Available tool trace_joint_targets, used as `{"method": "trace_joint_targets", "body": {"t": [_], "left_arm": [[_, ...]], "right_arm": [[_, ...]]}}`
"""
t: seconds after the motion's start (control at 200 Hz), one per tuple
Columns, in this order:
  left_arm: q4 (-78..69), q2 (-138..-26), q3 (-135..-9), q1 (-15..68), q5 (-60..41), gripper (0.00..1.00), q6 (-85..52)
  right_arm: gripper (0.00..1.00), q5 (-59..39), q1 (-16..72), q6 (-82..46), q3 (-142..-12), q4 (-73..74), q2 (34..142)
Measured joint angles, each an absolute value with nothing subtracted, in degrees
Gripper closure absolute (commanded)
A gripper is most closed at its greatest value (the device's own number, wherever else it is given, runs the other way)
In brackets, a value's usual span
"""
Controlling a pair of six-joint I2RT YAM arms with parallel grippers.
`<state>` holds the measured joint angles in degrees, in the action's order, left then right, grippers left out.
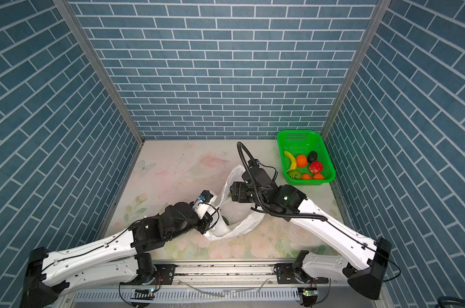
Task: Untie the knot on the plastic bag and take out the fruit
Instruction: 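Move the right gripper back into the bag above the green lime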
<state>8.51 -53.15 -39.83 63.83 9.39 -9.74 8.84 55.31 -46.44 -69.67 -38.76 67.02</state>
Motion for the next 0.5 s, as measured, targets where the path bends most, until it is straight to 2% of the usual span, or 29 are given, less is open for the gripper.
{"method": "trace_joint_targets", "body": {"t": [0.16, 0.5], "left_arm": [[8.5, -53.1, -40.5, 63.8, 9.4, 1.00, -9.7], [8.7, -53.0, -41.2, 63.8, 10.2, 1.00, -9.7]], "right_arm": [[0.20, 8.8, 55.9, -48.0, -67.4, -36.6, 66.9], [0.21, 9.5, 56.1, -48.2, -54.0, -23.8, 70.0]]}}
